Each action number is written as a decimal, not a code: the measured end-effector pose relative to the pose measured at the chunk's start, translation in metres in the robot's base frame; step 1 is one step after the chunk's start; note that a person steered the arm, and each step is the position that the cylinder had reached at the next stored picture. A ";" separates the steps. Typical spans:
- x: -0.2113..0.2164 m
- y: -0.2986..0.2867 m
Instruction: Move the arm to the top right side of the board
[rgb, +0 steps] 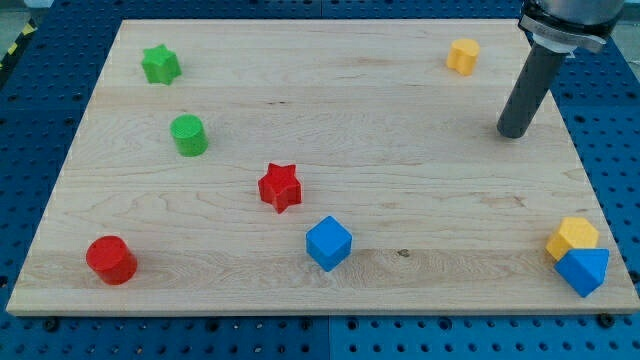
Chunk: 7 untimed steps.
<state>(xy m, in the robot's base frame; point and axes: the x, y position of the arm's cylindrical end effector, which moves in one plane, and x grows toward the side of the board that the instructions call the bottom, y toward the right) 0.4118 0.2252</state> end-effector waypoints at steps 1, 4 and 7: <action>-0.002 0.002; -0.007 0.023; -0.065 0.039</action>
<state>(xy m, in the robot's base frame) 0.3468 0.2641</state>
